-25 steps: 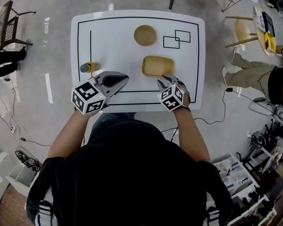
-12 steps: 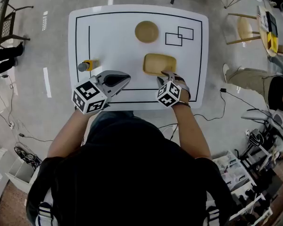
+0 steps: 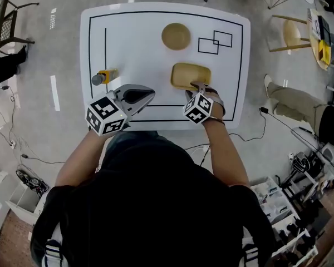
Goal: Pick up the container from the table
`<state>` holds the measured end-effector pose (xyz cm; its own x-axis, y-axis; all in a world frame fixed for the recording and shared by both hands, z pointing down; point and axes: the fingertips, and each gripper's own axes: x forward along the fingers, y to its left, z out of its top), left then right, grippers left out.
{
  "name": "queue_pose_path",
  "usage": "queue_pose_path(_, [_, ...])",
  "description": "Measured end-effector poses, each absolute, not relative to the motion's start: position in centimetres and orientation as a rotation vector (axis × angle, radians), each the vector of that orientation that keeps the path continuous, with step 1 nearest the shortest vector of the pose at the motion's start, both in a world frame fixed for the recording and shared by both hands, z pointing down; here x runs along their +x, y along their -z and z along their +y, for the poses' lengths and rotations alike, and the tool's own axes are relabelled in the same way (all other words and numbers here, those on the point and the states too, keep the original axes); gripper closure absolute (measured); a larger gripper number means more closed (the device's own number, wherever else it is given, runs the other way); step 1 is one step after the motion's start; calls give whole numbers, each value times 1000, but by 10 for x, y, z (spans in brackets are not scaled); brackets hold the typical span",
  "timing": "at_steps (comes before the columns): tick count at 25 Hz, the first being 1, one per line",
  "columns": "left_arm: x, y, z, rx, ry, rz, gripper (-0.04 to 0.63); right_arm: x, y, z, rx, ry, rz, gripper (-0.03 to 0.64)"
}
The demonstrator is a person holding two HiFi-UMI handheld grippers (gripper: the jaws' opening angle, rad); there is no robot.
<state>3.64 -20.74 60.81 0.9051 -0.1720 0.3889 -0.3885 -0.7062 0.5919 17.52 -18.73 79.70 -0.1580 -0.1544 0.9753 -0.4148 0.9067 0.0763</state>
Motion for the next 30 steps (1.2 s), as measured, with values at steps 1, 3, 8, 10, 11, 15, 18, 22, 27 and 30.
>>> queue_pose_path(1, [36,-608,-207,2358,-400,-397,585,174,-798,-187,431,-241,-1732,485])
queue_pose_path(3, [36,-609,-207,2358,-400,-395,586,173,-799,-187,426,-242,-1731,485])
queue_pose_path(8, [36,-613,-209,2351,-405,-391,586,172,-804,-185,416,-251,-1725,486])
queue_pose_path(10, [36,-615,-209,2349,-407,-391,586,172,-805,-185,414,-251,-1723,491])
queue_pose_path(11, [36,-615,-210,2348,-406,-391,585,172,-805,-185,413,-250,-1722,495])
queue_pose_path(15, [36,-614,-210,2351,-405,-387,586,170,-807,-185,410,-242,-1719,515])
queue_pose_path(18, [36,-616,-210,2349,-408,-390,584,171,-808,-184,411,-237,-1717,529])
queue_pose_path(22, [34,-616,-211,2347,-411,-402,585,169,-810,-183,404,-221,-1718,546])
queue_pose_path(27, [36,-614,-211,2352,-410,-400,585,174,-810,-180,413,-215,-1710,568])
queue_pose_path(30, [35,-612,-209,2353,-414,-400,586,172,-809,-180,413,-210,-1710,571])
